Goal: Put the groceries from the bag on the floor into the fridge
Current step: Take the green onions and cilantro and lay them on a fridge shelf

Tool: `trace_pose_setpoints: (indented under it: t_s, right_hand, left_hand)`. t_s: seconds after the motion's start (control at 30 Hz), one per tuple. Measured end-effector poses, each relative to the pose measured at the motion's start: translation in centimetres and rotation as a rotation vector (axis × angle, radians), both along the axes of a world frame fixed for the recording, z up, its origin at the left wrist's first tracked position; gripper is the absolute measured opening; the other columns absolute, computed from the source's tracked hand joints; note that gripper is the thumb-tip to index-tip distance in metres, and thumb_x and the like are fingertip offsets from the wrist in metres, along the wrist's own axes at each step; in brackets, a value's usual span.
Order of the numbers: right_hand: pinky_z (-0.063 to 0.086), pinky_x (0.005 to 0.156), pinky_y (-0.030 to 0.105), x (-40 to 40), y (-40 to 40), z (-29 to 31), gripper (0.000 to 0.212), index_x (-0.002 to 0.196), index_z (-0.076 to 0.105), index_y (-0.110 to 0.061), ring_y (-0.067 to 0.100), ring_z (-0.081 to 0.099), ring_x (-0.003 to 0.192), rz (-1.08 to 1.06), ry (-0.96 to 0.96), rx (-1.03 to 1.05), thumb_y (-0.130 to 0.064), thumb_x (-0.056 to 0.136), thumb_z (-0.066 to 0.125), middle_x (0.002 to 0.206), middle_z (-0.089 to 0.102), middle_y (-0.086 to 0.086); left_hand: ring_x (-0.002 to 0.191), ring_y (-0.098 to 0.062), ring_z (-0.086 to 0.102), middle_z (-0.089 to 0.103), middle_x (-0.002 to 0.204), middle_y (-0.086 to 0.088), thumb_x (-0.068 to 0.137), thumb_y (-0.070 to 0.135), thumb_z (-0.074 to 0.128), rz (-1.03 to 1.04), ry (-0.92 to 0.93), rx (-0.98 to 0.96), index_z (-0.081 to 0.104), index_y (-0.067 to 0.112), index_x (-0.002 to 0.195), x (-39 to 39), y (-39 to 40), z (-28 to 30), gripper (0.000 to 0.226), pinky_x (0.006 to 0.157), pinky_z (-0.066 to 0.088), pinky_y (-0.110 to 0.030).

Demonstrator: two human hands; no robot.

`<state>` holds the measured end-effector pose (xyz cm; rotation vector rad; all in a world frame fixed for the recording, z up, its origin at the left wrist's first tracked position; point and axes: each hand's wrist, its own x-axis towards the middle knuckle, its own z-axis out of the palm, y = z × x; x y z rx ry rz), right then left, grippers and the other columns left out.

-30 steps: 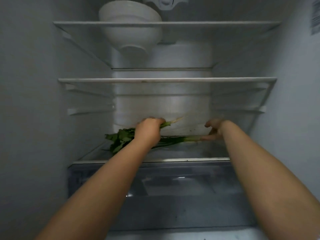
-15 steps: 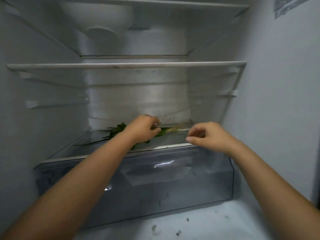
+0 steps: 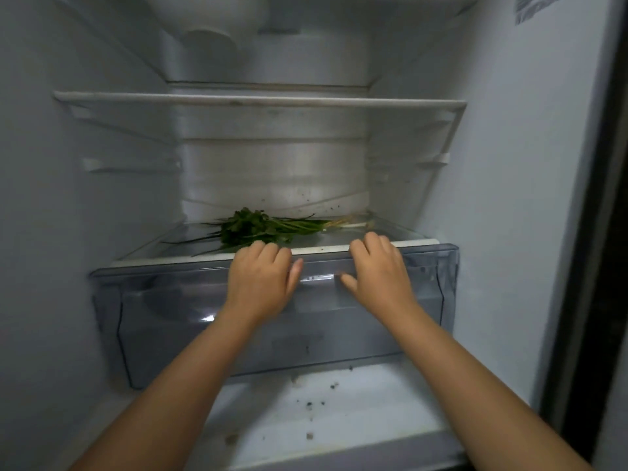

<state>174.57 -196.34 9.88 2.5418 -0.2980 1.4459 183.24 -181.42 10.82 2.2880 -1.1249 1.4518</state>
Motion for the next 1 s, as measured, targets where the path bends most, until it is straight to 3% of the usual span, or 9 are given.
trace_pose_setpoints:
  t_s: [0.1, 0.47, 0.57, 0.63, 0.7, 0.8, 0.87, 0.93, 1.0]
  right_hand:
    - [0.048, 0.049, 0.023, -2.0, 0.9, -0.1, 0.054, 0.061, 0.055, -0.006, 0.028, 0.058, 0.050, 0.033, -0.041, -0.003, -0.023, 0.025, 0.092, 0.059, 0.057, 0.011]
    - [0.048, 0.048, 0.027, -13.0, 5.1, -0.1, 0.047, 0.059, 0.056, -0.007, 0.028, 0.058, 0.051, 0.107, -0.048, 0.005, -0.016, 0.027, 0.089, 0.058, 0.057, 0.010]
    - [0.049, 0.047, 0.030, -15.5, 5.7, -0.2, 0.049, 0.059, 0.055, -0.006, 0.029, 0.058, 0.051, 0.114, 0.011, 0.019, -0.014, 0.025, 0.090, 0.059, 0.058, 0.011]
    - [0.049, 0.047, 0.028, -16.8, 5.9, -0.5, 0.049, 0.059, 0.055, -0.006, 0.029, 0.058, 0.050, 0.110, 0.033, -0.001, -0.013, 0.026, 0.091, 0.059, 0.058, 0.012]
    - [0.050, 0.049, 0.027, -17.6, 5.8, -0.7, 0.047, 0.060, 0.056, -0.006, 0.028, 0.058, 0.050, 0.122, 0.060, -0.020, -0.011, 0.029, 0.090, 0.059, 0.058, 0.011]
    - [0.051, 0.088, 0.040, -18.9, 6.0, -0.7, 0.056, 0.100, 0.061, 0.001, 0.034, 0.063, 0.091, 0.118, 0.188, -0.009, -0.019, 0.054, 0.085, 0.097, 0.063, 0.019]
    - [0.017, 0.117, 0.043, -20.1, 6.1, -0.9, 0.070, 0.140, 0.028, -0.001, 0.031, 0.030, 0.136, 0.117, 0.357, 0.028, -0.023, 0.083, 0.062, 0.144, 0.034, 0.018]
    - [0.009, 0.119, 0.040, -21.4, 6.5, -0.7, 0.068, 0.146, 0.014, -0.006, 0.026, 0.014, 0.144, 0.157, 0.396, 0.136, -0.019, 0.090, 0.049, 0.154, 0.017, 0.011]
    - [0.017, 0.117, 0.041, -22.2, 7.6, -0.5, 0.062, 0.144, 0.021, -0.005, 0.026, 0.020, 0.142, 0.207, 0.324, 0.207, -0.014, 0.089, 0.049, 0.153, 0.022, 0.013]
  left_hand:
    - [0.060, -0.025, 0.065, 0.068, 0.066, -0.008, 0.081, 0.041, 0.043, 0.012, -0.003, 0.009, 0.070, 0.007, 0.075, -2.3, 1.2, -1.4, 0.044, 0.066, 0.029, -0.028]
    - [0.064, -0.025, 0.069, 0.071, 0.069, -0.007, 0.075, 0.047, 0.041, 0.155, 0.050, 0.013, 0.070, 0.008, 0.074, -14.5, 5.5, -1.1, 0.048, 0.070, 0.028, -0.028]
    - [0.066, -0.024, 0.069, 0.071, 0.070, -0.004, 0.075, 0.045, 0.058, 0.187, 0.069, 0.003, 0.070, 0.010, 0.075, -17.4, 5.8, -1.5, 0.037, 0.074, 0.040, -0.027]
    - [0.090, -0.024, 0.067, 0.070, 0.094, -0.005, 0.077, 0.039, 0.071, 0.204, 0.154, 0.014, 0.067, 0.010, 0.096, -19.4, 5.8, -1.7, 0.035, 0.084, 0.048, -0.029]
    - [0.124, -0.022, 0.046, 0.053, 0.129, -0.004, 0.092, 0.035, 0.054, 0.220, 0.256, 0.053, 0.049, 0.012, 0.126, -20.2, 6.0, -1.9, 0.041, 0.106, 0.032, -0.031]
    - [0.139, -0.022, 0.027, 0.034, 0.147, -0.005, 0.097, 0.026, 0.045, 0.265, 0.355, 0.106, 0.029, 0.012, 0.142, -21.3, 6.6, -1.3, 0.050, 0.117, 0.016, -0.034]
    - [0.144, -0.024, 0.019, 0.025, 0.153, -0.008, 0.096, 0.019, 0.045, 0.317, 0.387, 0.154, 0.020, 0.011, 0.147, -22.4, 7.5, -1.0, 0.058, 0.119, 0.014, -0.037]
    - [0.143, -0.027, 0.021, 0.026, 0.152, -0.010, 0.095, 0.018, 0.044, 0.389, 0.420, 0.122, 0.018, 0.013, 0.148, -23.7, 8.9, -1.0, 0.059, 0.115, 0.023, -0.040]
    - [0.135, -0.029, 0.032, 0.036, 0.144, -0.012, 0.096, 0.023, 0.043, 0.446, 0.431, 0.047, 0.023, 0.014, 0.146, -25.4, 11.2, -1.1, 0.054, 0.104, 0.034, -0.039]
